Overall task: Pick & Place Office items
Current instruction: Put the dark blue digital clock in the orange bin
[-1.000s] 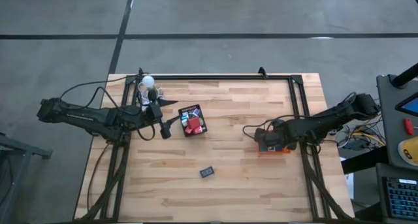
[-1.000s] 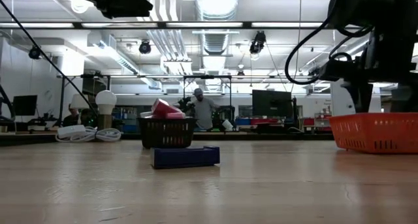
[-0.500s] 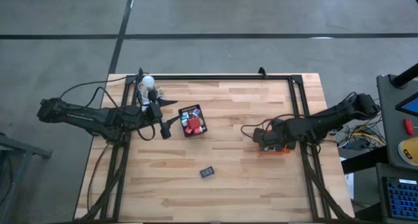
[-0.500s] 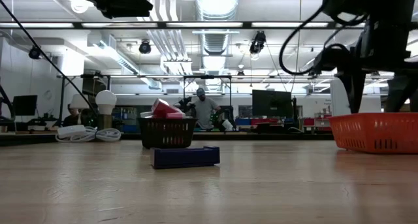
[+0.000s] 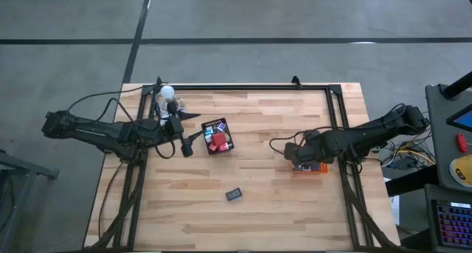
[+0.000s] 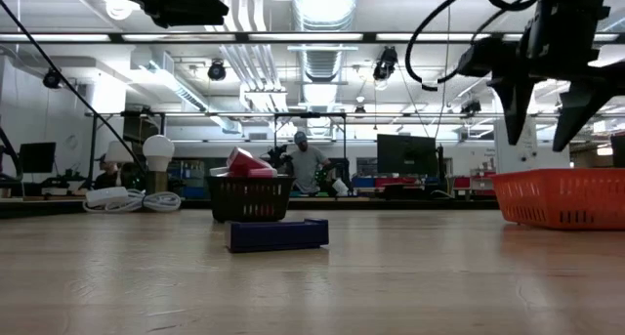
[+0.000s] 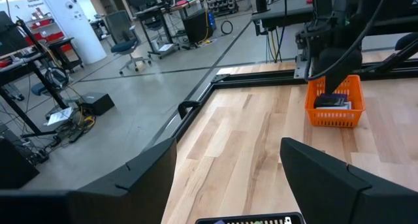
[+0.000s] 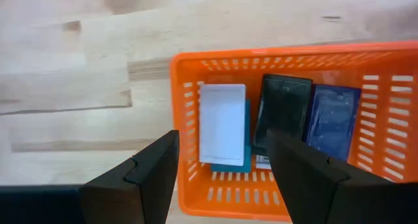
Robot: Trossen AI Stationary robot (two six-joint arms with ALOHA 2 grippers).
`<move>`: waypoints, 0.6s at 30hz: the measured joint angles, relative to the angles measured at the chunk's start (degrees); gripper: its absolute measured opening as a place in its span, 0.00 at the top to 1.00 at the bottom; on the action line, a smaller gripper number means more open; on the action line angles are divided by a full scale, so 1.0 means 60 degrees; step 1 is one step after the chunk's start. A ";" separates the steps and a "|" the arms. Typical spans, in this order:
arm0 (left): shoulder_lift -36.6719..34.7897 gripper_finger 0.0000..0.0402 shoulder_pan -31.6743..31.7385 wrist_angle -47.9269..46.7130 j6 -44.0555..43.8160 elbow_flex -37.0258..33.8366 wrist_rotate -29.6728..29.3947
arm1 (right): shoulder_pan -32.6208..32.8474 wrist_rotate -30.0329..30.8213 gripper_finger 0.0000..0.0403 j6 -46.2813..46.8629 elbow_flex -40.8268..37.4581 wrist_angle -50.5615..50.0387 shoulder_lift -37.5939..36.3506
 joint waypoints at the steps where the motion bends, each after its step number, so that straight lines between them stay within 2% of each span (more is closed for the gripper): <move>1: 0.0000 0.31 -0.0003 -0.0003 0.0000 -0.0003 0.0000 | 0.0000 0.0011 0.44 -0.0086 0.0050 -0.0012 0.0000; 18: 0.0000 0.31 -0.0001 -0.0003 0.0000 -0.0001 0.0000 | 0.0000 0.0371 0.44 -0.0701 0.0443 -0.0239 -0.0011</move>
